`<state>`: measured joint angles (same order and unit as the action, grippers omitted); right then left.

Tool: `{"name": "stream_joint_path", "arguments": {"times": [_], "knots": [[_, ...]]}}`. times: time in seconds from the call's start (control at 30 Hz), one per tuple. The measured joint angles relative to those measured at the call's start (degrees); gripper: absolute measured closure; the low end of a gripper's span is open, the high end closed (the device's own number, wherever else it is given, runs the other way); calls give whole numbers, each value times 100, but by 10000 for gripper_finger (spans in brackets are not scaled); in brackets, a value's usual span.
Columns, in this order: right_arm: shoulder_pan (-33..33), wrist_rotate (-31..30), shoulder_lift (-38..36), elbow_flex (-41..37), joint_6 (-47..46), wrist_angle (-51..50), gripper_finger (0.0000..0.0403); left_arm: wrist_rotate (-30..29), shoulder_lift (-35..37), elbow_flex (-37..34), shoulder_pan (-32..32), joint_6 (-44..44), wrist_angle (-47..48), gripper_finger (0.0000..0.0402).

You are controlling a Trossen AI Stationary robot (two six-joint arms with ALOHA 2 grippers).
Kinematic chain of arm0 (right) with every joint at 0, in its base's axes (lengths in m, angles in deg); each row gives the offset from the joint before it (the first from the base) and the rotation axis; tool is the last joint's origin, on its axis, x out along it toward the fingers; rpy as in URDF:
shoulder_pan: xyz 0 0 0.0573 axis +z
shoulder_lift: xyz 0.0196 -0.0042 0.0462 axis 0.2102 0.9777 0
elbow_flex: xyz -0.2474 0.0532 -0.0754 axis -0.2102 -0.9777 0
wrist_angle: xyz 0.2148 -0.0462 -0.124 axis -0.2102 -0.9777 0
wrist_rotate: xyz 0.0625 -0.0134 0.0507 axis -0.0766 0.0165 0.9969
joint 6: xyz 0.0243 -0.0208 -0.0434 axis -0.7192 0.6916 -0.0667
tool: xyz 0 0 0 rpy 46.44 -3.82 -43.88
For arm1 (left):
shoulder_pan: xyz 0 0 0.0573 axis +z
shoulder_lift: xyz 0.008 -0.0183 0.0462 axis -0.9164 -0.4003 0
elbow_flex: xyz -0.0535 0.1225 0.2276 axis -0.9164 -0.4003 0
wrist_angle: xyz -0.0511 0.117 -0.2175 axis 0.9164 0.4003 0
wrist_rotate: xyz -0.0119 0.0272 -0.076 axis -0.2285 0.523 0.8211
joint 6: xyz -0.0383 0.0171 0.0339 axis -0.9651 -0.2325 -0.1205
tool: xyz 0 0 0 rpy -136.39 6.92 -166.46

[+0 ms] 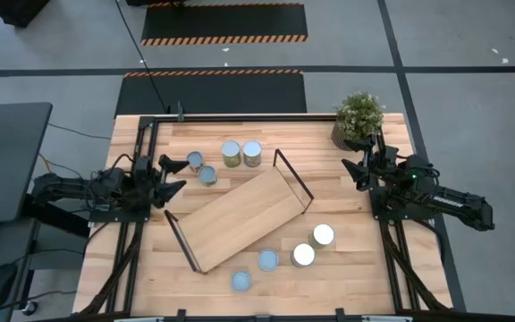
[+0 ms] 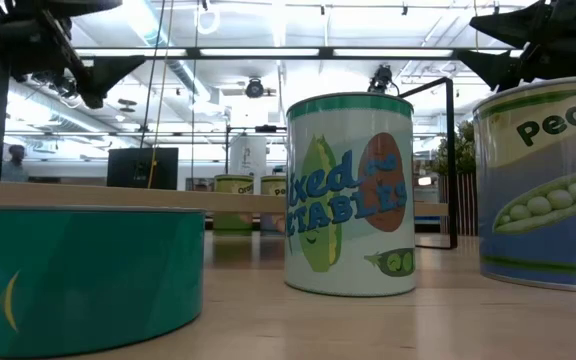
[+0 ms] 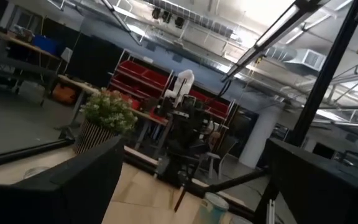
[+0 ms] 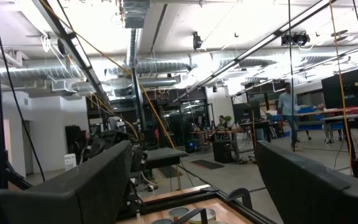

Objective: Pick and place cans onto a shelf
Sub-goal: Put the canned oranges on the shelf

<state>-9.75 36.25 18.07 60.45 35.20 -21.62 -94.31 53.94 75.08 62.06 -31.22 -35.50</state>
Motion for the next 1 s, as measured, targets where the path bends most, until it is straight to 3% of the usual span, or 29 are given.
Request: {"name": "stream_joint_path", "arguments": {"times": [0.17,0.47,1.0], "knots": [[-1,-1,1,0,0,0,54,-43,-216,66,14,289,107,8],[1,-2,2,-1,0,0,54,40,-1841,1073,378,374,685,12],[-1,-262,2,-1,-62,650,54,1761,-4668,2629,1989,1199,1607,12]]}}
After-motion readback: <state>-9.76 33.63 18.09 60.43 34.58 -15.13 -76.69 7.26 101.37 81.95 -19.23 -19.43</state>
